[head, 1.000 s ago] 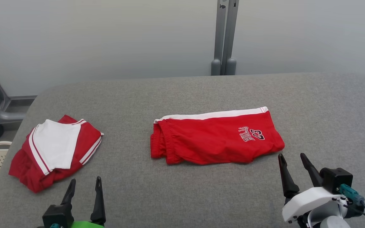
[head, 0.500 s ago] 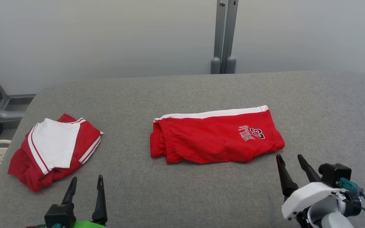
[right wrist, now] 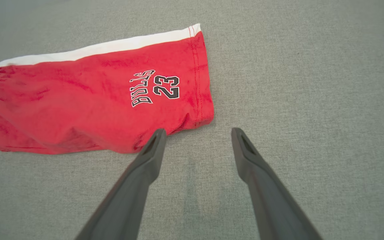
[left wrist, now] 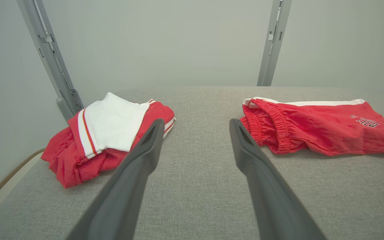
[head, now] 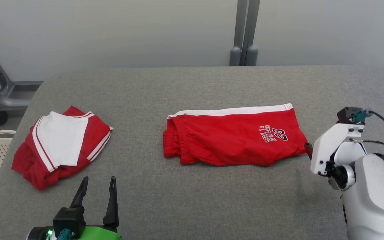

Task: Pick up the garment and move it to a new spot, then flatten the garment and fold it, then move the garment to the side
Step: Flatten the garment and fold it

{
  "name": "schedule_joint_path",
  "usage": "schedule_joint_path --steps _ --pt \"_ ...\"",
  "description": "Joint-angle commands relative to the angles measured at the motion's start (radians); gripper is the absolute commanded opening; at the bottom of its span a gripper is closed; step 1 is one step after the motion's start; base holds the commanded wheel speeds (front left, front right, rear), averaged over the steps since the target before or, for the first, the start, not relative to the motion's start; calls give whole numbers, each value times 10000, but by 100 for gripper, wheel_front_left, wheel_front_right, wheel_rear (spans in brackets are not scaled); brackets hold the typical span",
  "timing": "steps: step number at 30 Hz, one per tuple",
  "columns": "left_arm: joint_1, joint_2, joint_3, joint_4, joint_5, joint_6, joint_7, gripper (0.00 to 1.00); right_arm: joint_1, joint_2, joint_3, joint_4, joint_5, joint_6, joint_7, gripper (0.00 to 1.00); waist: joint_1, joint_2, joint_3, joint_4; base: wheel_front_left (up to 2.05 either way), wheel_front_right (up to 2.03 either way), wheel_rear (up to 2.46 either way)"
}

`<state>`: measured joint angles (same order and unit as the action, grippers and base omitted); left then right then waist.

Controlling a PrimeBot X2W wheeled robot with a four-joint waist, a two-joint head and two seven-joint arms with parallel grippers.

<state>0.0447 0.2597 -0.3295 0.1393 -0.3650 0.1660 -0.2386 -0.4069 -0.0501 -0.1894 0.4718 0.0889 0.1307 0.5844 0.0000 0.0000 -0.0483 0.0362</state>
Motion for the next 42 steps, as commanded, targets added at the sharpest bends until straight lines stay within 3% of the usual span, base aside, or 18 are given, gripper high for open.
schedule_joint_path --steps 1,9,19,26,35,36,38,42 --pt "-136 2 -11 -17 98 -49 -45 100 -249 -4 -70 131 -173 1 285 100 0 0 275 289 0 0 0" --pt "-648 81 -342 -122 323 -328 -45 100 -2218 -819 -1089 1373 -1106 1 1994 100 0 0 1417 1170 0 0 0" --pt "-1380 -42 -603 -280 535 -500 -132 100 -3536 -1482 -2030 2630 -1875 0 2116 100 0 0 2816 2021 0 0 0" --pt "-1545 -93 -692 -199 595 -528 -183 100 -3875 -1446 -2536 3269 -2197 0 1808 100 0 0 3165 2244 0 0 0" --pt "-1630 -108 -774 -147 579 -525 -193 100 -4178 -845 -3286 4141 -2191 35 1827 98 0 0 3320 2308 0 0 0" --pt "-1641 -109 -779 -140 577 -508 -194 100 -4237 -772 -3318 4218 -2180 41 1846 53 0 0 3333 2294 0 0 0" --pt "-1689 -128 -803 -113 568 -499 -193 100 -4324 -722 -3228 4340 -2261 41 1833 0 0 0 3341 2275 0 0 0" --pt "-1730 -148 -846 -26 543 -531 -194 100 -4308 -945 -3222 4443 -2453 7 1738 0 0 0 3251 2264 0 0 0"
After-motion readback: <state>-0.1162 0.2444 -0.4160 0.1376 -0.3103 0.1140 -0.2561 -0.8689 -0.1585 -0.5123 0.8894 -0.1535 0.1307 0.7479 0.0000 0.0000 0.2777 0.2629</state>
